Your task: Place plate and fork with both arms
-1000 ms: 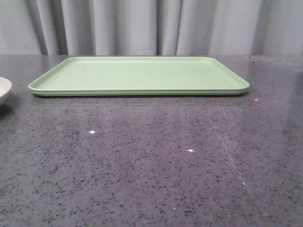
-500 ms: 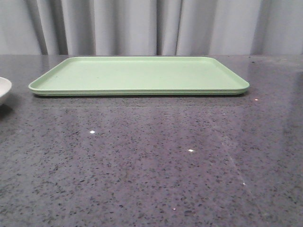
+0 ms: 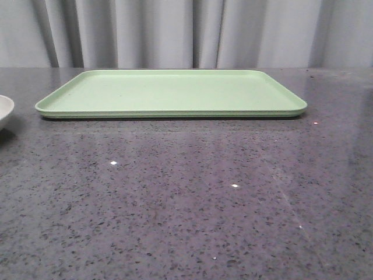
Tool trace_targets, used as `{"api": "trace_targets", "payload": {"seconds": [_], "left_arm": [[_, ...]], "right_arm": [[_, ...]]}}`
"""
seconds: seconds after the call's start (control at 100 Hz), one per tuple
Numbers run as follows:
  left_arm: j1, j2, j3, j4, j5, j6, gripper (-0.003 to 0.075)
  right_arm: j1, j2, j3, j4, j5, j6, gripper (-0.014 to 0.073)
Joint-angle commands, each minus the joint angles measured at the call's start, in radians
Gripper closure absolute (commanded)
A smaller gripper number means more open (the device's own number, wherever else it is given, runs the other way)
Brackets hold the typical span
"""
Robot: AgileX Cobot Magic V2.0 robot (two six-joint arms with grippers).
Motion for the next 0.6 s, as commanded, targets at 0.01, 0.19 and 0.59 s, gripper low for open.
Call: {"api": "trace_targets", "payload": {"seconds": [0.01, 0.19, 0.59], "left_arm": [[0.004, 0.004, -0.033, 0.002, -0.041, -0.002, 0.0353], [0.004, 0.04, -0.033, 0.002, -0.045, -0.002, 0.0353], [0.004, 0.059, -0.033, -0.01, -0.045, -0.002, 0.0559]], "right_arm": [[-0.006, 0.004, -0.037, -0.008, -0.063, -0.012, 0.0125], [-0.006, 0.004, -0.037, -0.008, -0.063, -0.012, 0.0125], [-0.006, 0.004, -0.037, -0.008, -0.063, -0.012, 0.0125]]}}
